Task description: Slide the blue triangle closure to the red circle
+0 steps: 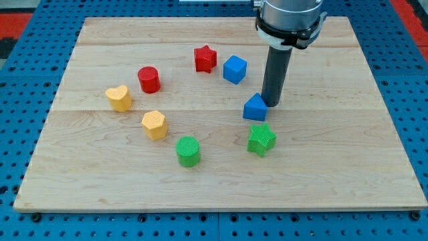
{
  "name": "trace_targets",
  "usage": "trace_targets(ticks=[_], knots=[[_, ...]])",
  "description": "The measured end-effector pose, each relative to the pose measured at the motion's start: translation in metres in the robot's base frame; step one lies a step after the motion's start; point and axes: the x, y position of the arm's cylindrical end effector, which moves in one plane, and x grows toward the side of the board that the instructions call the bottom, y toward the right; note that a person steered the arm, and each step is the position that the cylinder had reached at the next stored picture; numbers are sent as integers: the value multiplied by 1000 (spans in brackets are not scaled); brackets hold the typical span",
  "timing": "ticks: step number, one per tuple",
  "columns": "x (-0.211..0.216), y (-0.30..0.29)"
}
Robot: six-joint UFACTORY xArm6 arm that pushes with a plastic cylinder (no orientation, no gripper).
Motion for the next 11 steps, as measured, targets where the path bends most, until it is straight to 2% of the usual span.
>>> trace_targets(ticks=[1, 2, 4, 5, 6, 8, 10, 11], knots=[[2, -3], [13, -30], [22, 2], [48, -38], [55, -72], [9, -118], [-2, -148], [-21, -151]])
